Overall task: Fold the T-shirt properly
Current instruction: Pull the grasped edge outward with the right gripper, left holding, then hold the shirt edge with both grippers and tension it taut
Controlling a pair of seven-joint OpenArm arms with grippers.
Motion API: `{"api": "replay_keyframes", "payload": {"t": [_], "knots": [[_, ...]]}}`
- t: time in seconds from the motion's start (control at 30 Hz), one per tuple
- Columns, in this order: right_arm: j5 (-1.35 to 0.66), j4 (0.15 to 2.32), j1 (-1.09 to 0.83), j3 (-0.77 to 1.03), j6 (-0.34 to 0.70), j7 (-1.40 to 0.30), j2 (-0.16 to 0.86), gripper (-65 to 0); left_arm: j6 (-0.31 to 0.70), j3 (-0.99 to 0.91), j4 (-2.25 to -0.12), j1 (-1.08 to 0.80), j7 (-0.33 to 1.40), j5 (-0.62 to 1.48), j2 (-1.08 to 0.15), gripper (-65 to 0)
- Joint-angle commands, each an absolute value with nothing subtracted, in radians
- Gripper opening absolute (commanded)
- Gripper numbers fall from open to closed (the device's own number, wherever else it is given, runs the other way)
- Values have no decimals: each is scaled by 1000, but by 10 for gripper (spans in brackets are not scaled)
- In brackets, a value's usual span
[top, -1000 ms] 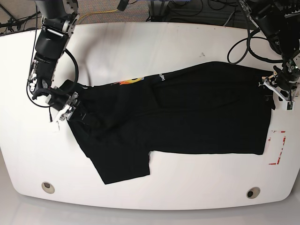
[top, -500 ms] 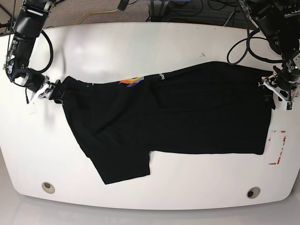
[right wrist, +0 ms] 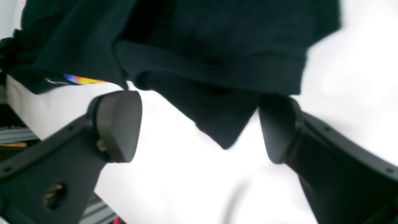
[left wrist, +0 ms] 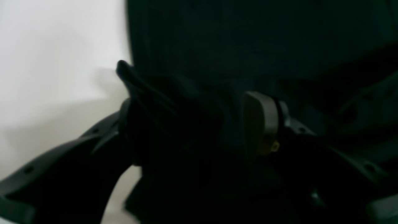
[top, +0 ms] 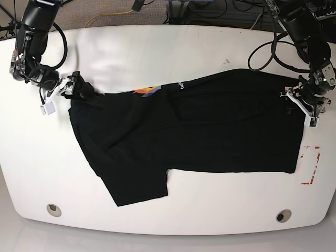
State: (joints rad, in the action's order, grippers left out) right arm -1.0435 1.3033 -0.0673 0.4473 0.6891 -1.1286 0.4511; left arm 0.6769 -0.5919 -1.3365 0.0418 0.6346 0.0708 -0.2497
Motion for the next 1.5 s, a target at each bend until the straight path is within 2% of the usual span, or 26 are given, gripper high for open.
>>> {"api": "replay_keyframes", "payload": {"t": [0.0,0.23,0.5,0.77,0.87,0.93,0.97,1.0,1.1,1.13,1.47], "knots": [[-1056,1349,-53,456,698,-1098,473,-84,673,-587,-1334,35,610,70,-257,-254],[-938,1412,-15,455,682,-1098,479,-84,673,-587,-1259,31,608,24,-257,-254],[-820,1409,39,456,676,-1098,484,-84,674,-588,-1265,8,608,24,-257,-254],[-823,1224,110,455,676,-1096,452,-86,674,-588,-1267,7,608,24,-257,-254],[-826,1227,110,452,676,-1098,437,-170,674,-588,-1267,7,608,24,-257,-254],[-826,1230,110,452,676,-1104,430,-274,674,-588,-1268,7,608,24,-257,-254],[-826,1247,108,452,676,-1104,430,-349,674,-588,-1268,7,608,24,-257,-254],[-826,1260,104,452,676,-1104,430,-388,674,-590,-1268,7,608,24,-257,-254],[-826,1331,62,452,674,-1104,429,-580,674,-591,-1264,7,608,24,-257,-254],[-828,1357,58,452,674,-1107,429,-609,674,-591,-1267,7,608,24,-257,-254],[-828,1615,-107,456,676,-1188,437,-617,674,-591,-1264,13,608,24,-260,-254]]}}
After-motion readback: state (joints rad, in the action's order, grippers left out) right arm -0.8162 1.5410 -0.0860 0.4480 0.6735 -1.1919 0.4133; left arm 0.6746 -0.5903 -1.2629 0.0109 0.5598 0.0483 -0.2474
